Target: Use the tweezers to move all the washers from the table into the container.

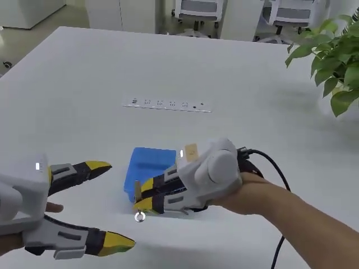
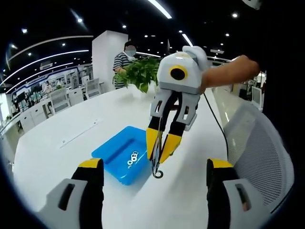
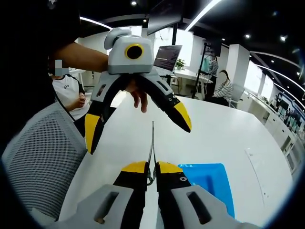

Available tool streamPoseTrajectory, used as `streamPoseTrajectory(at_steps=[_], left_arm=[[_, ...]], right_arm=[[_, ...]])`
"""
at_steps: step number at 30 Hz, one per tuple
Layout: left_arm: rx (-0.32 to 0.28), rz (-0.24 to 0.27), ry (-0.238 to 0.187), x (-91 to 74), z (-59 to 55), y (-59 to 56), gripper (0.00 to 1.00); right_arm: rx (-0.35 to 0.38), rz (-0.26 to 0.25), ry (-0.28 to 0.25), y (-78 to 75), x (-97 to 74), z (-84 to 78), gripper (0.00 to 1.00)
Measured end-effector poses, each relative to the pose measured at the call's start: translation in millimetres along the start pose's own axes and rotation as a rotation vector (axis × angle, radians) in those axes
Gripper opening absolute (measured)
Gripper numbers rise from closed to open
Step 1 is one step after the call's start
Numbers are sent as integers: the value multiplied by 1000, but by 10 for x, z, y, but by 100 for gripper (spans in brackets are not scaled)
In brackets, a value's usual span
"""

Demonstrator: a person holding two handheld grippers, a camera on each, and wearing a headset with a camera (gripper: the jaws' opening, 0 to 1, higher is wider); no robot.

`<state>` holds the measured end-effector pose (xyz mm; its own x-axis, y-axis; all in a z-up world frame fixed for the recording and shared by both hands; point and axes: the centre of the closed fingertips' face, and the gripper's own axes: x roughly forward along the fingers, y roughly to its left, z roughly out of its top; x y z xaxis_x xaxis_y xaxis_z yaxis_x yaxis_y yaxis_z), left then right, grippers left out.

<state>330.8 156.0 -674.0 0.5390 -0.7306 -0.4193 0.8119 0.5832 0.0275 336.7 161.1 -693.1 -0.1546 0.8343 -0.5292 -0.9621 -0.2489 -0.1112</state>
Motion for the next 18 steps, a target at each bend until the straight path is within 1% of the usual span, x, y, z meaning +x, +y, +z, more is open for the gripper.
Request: streamPoseTrajectory(at_steps=[4,9,18], left_arm=[[3,0,-3,-3,12,-16,98],[4,-1,3,-6,11,-21,99],[-2,-3,2,-2,1,-33,99]], right_arm=[[-1,-7,-3,-61,-52,37,8],[-2,-16,-8,-136,-101,76,8],[11,-35,-12,-277,-175,50,8]])
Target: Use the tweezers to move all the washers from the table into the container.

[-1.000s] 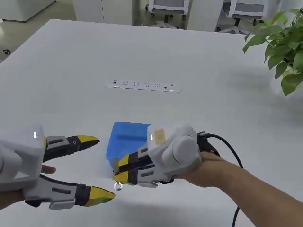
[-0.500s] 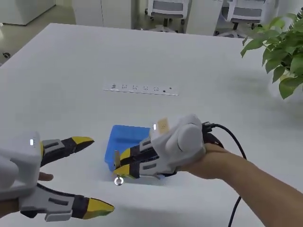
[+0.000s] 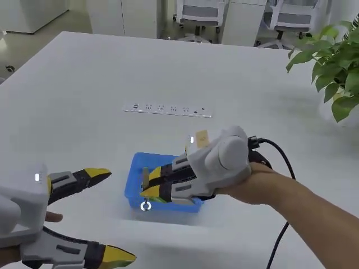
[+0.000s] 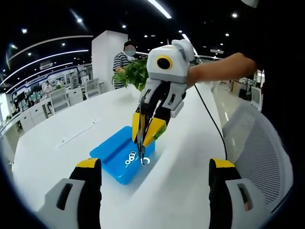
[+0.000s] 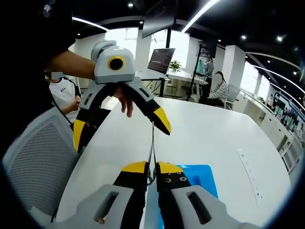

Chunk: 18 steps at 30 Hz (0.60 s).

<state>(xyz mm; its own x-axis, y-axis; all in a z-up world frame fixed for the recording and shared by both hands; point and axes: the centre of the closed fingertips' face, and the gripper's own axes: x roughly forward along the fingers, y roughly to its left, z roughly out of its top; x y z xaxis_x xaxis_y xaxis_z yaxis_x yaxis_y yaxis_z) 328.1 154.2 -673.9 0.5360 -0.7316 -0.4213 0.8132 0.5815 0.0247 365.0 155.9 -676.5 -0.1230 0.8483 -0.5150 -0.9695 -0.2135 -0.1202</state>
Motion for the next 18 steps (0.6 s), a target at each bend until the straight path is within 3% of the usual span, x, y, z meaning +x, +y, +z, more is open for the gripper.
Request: streamPoseTrajectory(at_steps=[18], left_arm=[[-9,3,-15,33,15,51,99]], right_arm=[[17,-53,13,-278,-49,-156,8]])
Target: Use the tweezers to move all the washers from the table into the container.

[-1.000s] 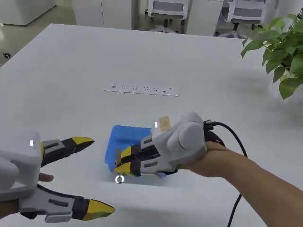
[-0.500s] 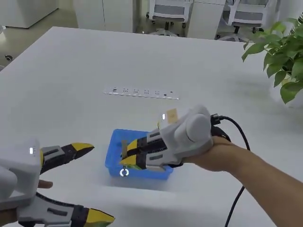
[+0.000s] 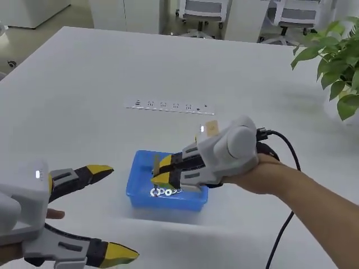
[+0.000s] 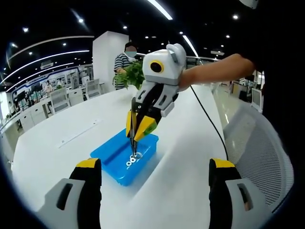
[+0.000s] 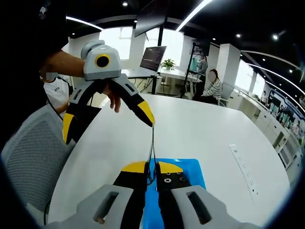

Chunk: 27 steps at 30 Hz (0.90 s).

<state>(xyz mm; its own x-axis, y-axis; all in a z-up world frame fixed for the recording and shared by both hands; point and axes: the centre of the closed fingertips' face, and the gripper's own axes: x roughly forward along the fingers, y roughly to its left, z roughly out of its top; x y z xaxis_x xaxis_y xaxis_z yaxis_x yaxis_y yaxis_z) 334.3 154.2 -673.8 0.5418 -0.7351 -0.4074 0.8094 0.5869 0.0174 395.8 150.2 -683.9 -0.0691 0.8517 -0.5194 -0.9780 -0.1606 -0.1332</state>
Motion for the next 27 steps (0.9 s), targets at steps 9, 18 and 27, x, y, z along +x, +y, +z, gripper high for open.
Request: streamPoseTrajectory(at_steps=[9,18,27], left_arm=[[-14,7,-7,-7,0,45,99],[-28,10,-10,0,-7,79,98],[-35,9,-8,24,-24,107,97]], right_arm=[[9,-22,15,-116,51,-130,8],[20,-33,28,-182,99,-247,8],[34,-25,43,-186,176,-378,8]])
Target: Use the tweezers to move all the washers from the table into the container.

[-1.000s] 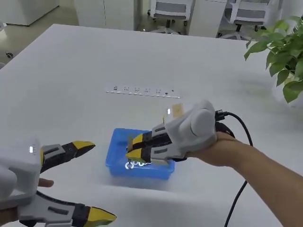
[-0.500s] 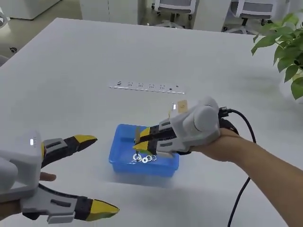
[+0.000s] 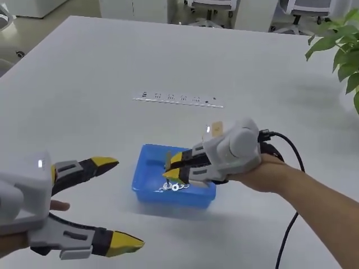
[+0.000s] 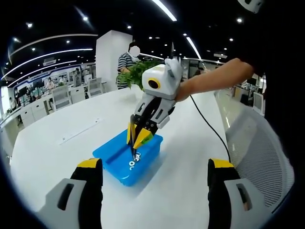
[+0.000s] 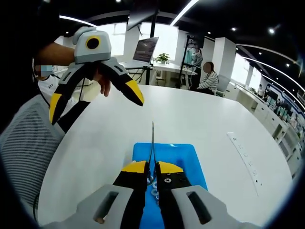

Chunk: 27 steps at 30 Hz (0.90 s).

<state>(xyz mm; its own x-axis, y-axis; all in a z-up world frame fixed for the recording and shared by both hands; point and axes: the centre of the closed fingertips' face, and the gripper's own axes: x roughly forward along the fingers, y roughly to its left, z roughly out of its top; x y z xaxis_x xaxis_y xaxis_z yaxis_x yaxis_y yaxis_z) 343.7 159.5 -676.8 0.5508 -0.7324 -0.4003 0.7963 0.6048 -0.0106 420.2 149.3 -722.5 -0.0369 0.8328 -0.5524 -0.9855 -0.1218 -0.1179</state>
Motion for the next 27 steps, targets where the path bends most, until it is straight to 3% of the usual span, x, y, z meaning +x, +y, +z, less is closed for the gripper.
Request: streamPoseTrajectory(at_steps=[19,27], left_arm=[[20,-34,11,150,24,102,84],[52,-74,40,251,38,153,68]], right_arm=[[-2,7,18,-31,78,-185,8],[-10,18,22,-20,93,-218,9]])
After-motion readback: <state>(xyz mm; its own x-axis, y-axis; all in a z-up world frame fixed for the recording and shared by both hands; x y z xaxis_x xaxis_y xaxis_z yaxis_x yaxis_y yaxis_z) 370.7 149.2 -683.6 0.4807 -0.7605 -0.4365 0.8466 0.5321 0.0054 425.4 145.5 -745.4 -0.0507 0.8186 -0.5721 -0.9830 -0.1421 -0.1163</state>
